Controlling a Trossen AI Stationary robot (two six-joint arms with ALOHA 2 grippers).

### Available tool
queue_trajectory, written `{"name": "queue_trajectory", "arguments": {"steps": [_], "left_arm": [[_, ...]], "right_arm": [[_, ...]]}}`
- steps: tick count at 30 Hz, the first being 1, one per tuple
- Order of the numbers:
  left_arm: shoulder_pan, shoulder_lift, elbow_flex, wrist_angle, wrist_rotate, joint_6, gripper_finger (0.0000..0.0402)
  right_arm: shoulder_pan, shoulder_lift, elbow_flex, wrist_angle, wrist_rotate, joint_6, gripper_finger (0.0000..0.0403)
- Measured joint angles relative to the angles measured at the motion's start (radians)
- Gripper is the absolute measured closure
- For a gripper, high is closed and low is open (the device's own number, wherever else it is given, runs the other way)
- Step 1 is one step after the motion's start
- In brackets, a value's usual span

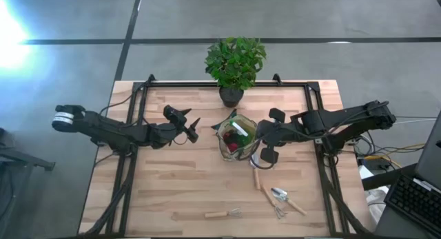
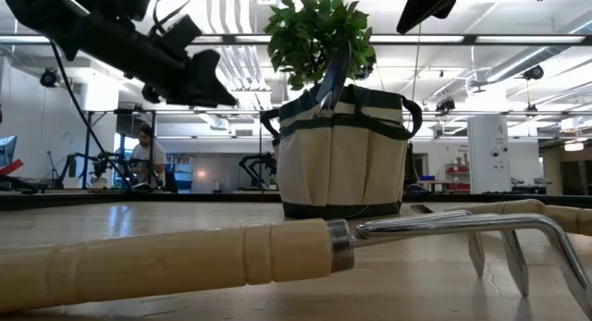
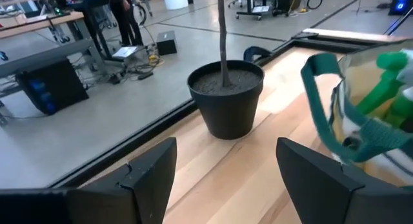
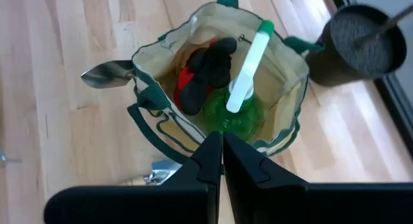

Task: Pick & Place Garden tools in Gardening bag
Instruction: Put the bottom brown trowel into the side pocket of the gardening bag

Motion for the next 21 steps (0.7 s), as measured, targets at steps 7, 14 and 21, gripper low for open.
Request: {"name": "queue_trajectory", "arguments": {"steps": [7, 14, 21], "left_arm": [[0.005, -0.005, 0.011, 0.003, -0.002, 0.044, 0.0134], [0.004, -0.015, 0.038, 0.006, -0.002, 0.098, 0.0134], [0.004, -0.015, 0.036, 0.002, 0.021, 0.092, 0.0134]], "right_arm": [[0.054, 0.0, -0.051, 0.0, -0.037, 0.221, 0.0394], [0.144, 0.0, -0.101, -0.003, -0.061, 0.459, 0.0394], [0.225, 0.0, -0.168, -0.003, -0.074, 0.603, 0.0394]]}}
